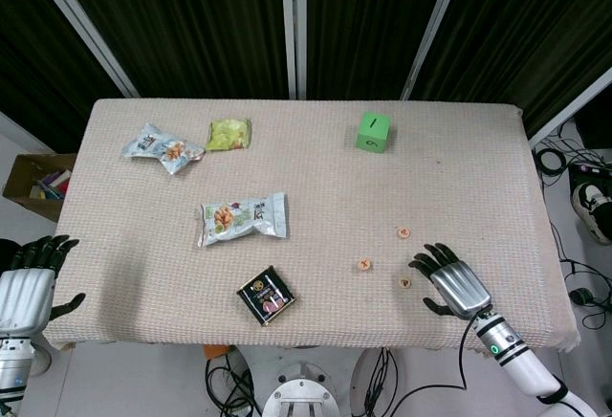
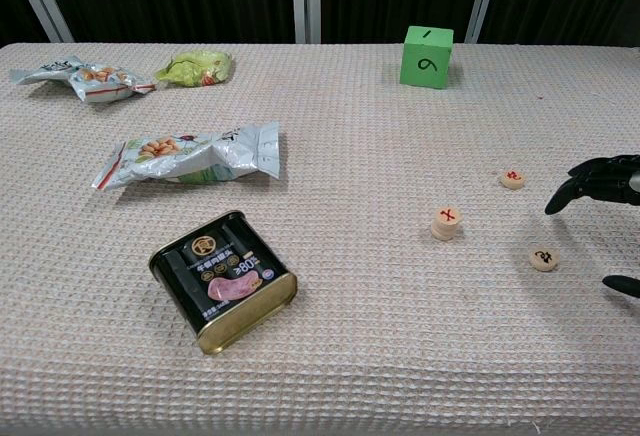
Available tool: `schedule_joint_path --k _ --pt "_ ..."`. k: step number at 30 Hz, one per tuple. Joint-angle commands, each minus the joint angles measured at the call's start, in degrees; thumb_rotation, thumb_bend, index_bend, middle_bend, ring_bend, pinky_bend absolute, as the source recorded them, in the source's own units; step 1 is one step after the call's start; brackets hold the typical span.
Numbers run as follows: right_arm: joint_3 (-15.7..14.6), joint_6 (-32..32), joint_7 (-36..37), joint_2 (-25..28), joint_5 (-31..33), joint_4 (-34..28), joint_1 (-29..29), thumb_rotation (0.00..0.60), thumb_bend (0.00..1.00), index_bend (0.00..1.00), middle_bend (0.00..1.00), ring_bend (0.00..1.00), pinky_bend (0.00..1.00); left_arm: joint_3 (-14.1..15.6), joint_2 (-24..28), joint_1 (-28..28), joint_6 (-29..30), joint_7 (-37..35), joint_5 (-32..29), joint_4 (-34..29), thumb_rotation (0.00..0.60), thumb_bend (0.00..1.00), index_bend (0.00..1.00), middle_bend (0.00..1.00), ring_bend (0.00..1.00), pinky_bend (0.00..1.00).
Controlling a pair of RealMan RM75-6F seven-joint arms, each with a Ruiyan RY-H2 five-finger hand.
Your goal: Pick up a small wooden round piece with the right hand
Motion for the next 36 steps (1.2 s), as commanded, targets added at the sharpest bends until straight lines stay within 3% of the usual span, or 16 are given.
schedule_joint_path --k 1,15,28,36 --pt "-0.16 -0.03 -0.32 -0.49 -0.34 0.49 0.38 0.600 0.25 0.28 0.22 0.05 0.13 0.03 -0.19 -0.10 -0.21 -0.13 0.02 0.14 0.600 0.00 0.22 0.18 0.13 0.19" --pt "-0.71 1.12 -3.52 -6.51 -2.34 7.20 1.70 0.600 0.30 0.38 0.21 0.00 0.05 0.22 -0.50 0.30 0.32 -0.74 0.39 0.98 0.600 0.00 0.22 0.18 0.13 0.19" --pt "-0.74 1.43 -1.63 -9.30 -2.02 10.79 2.96 0.600 0.35 0.47 0.24 0.00 0.05 0.21 -0.56 0.63 0.51 -1.23 0.21 1.55 0.600 0.00 0.22 0.18 0.13 0.19" --pt "0.83 3.85 -0.51 -6.68 -2.30 7.40 4.07 0.600 0.37 0.51 0.24 0.00 0.05 0.17 -0.50 0.82 0.65 -1.58 0.10 1.85 0.600 0.00 0.22 0.18 0.13 0.19"
